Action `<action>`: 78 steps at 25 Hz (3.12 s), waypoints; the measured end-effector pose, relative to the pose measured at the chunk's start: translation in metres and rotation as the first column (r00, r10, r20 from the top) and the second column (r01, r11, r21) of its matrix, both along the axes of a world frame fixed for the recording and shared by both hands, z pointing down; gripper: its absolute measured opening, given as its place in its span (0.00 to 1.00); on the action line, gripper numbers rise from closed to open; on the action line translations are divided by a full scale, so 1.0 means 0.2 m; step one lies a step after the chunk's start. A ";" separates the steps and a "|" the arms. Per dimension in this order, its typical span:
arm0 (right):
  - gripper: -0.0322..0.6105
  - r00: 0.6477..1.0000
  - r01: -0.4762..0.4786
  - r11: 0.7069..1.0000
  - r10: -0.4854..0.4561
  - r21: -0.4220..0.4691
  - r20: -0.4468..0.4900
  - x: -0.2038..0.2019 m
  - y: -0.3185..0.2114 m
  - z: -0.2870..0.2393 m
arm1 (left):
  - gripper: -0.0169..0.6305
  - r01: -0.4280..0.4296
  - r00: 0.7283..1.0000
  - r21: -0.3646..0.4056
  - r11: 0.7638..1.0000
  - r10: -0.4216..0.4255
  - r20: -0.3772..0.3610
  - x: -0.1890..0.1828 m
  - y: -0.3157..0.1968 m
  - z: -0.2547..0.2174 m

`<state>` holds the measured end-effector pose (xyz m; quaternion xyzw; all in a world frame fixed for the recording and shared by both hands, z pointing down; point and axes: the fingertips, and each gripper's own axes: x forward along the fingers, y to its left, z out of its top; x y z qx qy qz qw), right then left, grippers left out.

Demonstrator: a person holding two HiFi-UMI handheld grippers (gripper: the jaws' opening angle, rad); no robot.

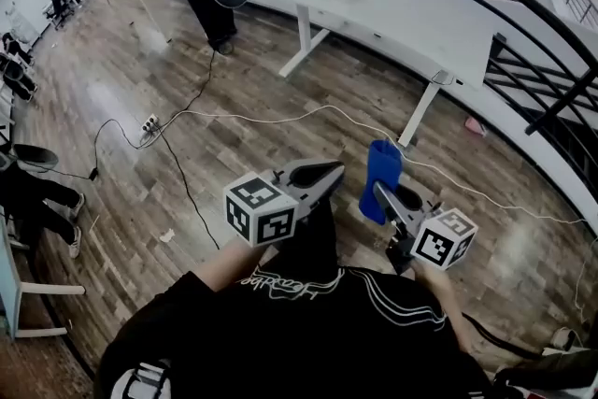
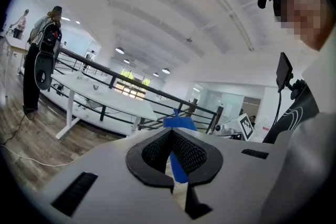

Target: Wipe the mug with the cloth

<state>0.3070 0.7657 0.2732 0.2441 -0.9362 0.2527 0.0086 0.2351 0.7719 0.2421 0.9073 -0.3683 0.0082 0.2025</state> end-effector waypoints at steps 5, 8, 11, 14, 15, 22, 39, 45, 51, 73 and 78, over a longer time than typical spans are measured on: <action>0.12 1.000 -0.014 0.998 0.014 -0.055 0.001 -0.18 -0.58 0.23 | 0.04 -0.007 1.000 -0.053 0.999 0.007 -0.002 -0.20 -0.59 0.22; 0.12 0.999 -0.046 0.996 0.046 -0.083 -0.005 -0.30 -1.13 0.31 | 0.04 0.003 1.000 -0.077 0.997 -0.004 -0.012 -0.37 -1.14 0.28; 0.12 0.997 -0.069 0.991 0.071 -0.117 0.011 -0.48 -1.72 0.34 | 0.04 -0.007 1.000 -0.057 0.998 0.007 0.001 -0.56 -1.68 0.26; 0.12 0.994 -0.103 0.986 0.108 -0.129 0.034 -0.66 -2.29 0.31 | 0.04 -0.016 1.000 -0.064 0.998 0.017 0.008 -0.75 -2.20 0.27; 0.12 0.991 -0.120 0.984 0.127 -0.133 0.047 -0.70 -2.44 0.30 | 0.04 -0.017 1.000 -0.078 0.997 0.018 0.008 -0.80 -2.35 0.29; 0.12 0.953 -0.224 0.955 0.256 -0.191 0.162 -0.83 -3.09 0.31 | 0.04 -0.046 0.998 -0.058 0.997 0.049 0.039 -0.93 -2.97 0.36; 0.12 0.917 -0.126 0.923 0.248 -0.364 0.312 -0.90 -4.00 0.36 | 0.04 0.038 0.994 -0.100 0.994 -0.027 0.108 -1.08 -3.89 0.38; 0.12 0.914 -0.128 0.909 0.264 -0.398 0.309 -0.91 -4.29 0.41 | 0.04 0.025 0.995 -0.123 0.992 -0.013 0.094 -1.06 -4.17 0.44; 0.12 0.889 -0.187 0.888 0.335 -0.420 0.311 -1.08 -4.35 0.47 | 0.04 -0.049 0.992 -0.122 0.991 0.062 0.106 -1.27 -4.34 0.57; 0.12 0.718 -0.389 0.773 0.596 -0.502 0.361 -1.12 -4.38 0.58 | 0.22 -0.273 0.914 -0.171 0.947 0.311 0.261 -1.22 -4.59 0.99; 0.12 0.655 -0.390 0.735 0.645 -0.554 0.394 -1.13 -4.40 0.62 | 0.20 -0.292 0.913 -0.177 0.940 0.329 0.242 -1.20 -4.58 1.02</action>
